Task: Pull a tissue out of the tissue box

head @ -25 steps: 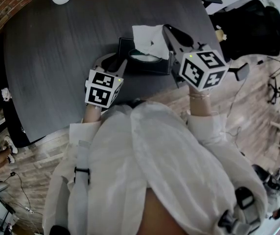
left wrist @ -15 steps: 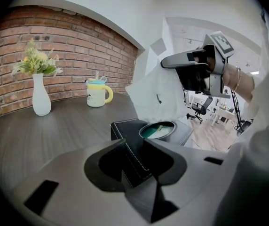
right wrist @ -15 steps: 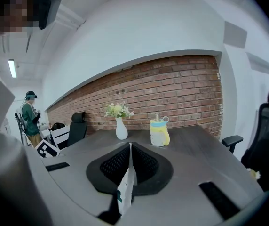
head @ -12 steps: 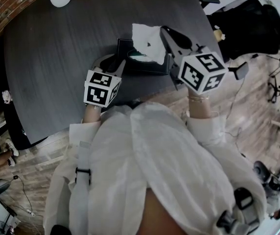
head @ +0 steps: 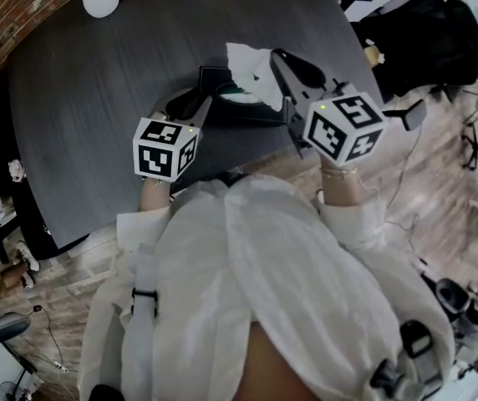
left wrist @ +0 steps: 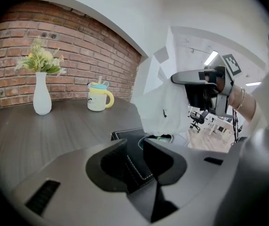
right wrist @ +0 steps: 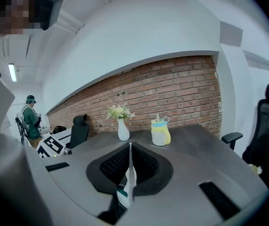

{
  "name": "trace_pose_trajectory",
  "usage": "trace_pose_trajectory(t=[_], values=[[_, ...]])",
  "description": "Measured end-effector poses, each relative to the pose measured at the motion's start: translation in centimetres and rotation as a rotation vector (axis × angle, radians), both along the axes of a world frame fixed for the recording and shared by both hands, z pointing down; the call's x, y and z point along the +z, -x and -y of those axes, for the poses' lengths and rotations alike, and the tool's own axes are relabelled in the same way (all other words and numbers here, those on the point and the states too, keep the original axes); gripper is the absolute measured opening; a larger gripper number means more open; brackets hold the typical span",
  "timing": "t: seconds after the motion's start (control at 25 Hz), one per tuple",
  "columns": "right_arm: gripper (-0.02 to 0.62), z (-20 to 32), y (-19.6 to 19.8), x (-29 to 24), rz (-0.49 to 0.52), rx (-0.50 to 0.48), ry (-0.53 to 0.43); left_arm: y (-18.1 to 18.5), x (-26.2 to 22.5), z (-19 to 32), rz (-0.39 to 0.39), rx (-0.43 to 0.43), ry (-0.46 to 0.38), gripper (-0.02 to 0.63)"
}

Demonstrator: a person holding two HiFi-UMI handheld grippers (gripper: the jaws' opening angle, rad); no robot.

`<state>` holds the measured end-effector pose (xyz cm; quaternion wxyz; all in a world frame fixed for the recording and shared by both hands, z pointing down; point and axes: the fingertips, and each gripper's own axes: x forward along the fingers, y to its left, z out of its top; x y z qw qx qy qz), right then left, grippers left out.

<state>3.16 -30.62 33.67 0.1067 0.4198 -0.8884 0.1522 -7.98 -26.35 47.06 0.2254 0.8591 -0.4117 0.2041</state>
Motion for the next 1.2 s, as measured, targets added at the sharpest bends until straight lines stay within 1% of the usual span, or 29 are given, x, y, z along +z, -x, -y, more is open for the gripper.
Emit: trace_pose_trajectory(t=[0.2,0.4,0.64,0.88,1.0,1.08,1.2], values=[[0.006,-0.1,-0.7,-0.8,0.017,0.028,-0.029,-0.3,-2.6,0.7,-0.033,0.003,-0.053,0.098],[0.006,-0.5,-1.1,-1.5,0.032,0.042,-0.048,-1.1,-5.2,0.5,-0.096,0.038,-0.108,0.097],[0.006,-1.1,-0.9,-2.3,0.056,0.048,-0.073,-1.3,-7.9,0.6,-0.145,0.03,-0.181,0.08],[0.006,-1.6,-0.8,-3.0,0.041,0.03,-0.082,-1.1,-10.0,1.2,-0.165,0.002,-0.234,0.063],[0.006,-1.9,-0.5,-3.1,0.047,0.031,-0.083,-1.2,-11.0,1.0,-0.18,0.007,-0.253,0.063],[0.006,-2.1,-0.4,-2.9,0.049,0.03,-0.076,-1.5,-11.5,0.9,-0.189,0.013,-0.263,0.052],[0.006,-2.6,-0.4,-3.1,0.048,0.028,-0.07,-2.1,-12.0,0.7,-0.182,0.029,-0.269,0.044]])
